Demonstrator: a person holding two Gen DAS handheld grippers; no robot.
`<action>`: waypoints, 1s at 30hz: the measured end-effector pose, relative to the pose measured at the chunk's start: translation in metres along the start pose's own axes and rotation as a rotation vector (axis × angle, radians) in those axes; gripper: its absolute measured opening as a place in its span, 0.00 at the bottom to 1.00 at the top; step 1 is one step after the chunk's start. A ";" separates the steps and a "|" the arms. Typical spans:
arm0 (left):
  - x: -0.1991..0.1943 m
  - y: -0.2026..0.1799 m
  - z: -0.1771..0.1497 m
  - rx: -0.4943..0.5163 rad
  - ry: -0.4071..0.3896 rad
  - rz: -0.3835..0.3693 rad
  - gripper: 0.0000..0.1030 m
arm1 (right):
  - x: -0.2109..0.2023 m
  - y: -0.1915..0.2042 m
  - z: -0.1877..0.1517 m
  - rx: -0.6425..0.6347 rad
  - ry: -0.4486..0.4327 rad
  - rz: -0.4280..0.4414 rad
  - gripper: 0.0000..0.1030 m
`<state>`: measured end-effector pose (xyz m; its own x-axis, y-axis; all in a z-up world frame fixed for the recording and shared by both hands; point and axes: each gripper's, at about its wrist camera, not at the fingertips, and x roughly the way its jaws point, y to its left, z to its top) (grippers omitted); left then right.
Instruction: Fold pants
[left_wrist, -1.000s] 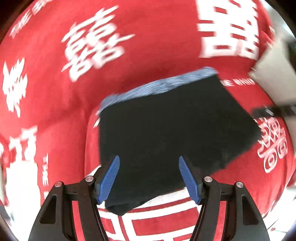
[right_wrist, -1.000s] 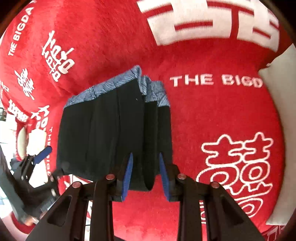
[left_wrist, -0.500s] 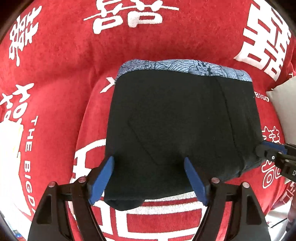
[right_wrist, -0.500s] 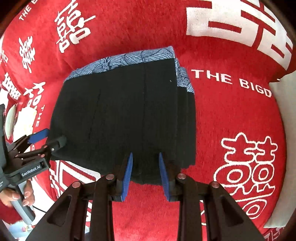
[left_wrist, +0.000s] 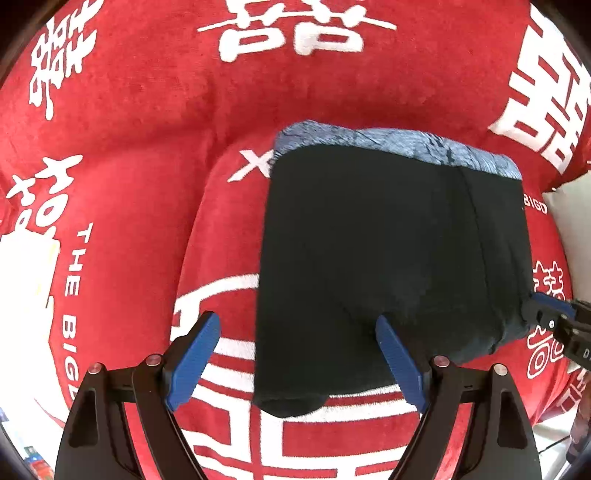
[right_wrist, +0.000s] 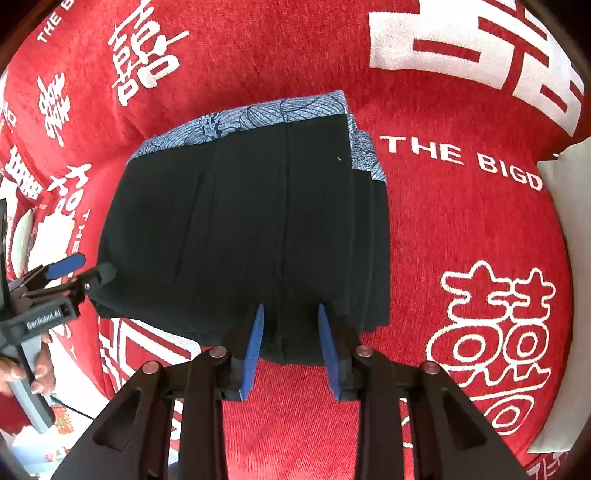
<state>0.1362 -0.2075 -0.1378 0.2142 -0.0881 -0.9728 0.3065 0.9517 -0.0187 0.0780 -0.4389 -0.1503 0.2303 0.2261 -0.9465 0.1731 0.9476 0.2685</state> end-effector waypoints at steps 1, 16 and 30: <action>0.000 0.002 0.002 -0.003 -0.001 -0.001 0.84 | -0.001 -0.001 0.000 0.001 0.000 0.001 0.33; 0.011 0.029 0.035 -0.047 0.025 -0.174 0.84 | -0.015 -0.045 0.010 0.071 0.029 0.095 0.64; 0.057 0.041 0.062 -0.051 0.156 -0.413 0.84 | 0.015 -0.112 0.034 0.226 0.070 0.418 0.73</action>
<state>0.2189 -0.1916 -0.1792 -0.0604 -0.4220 -0.9046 0.2897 0.8598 -0.4205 0.0940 -0.5496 -0.1884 0.2608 0.5990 -0.7571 0.2849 0.7016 0.6532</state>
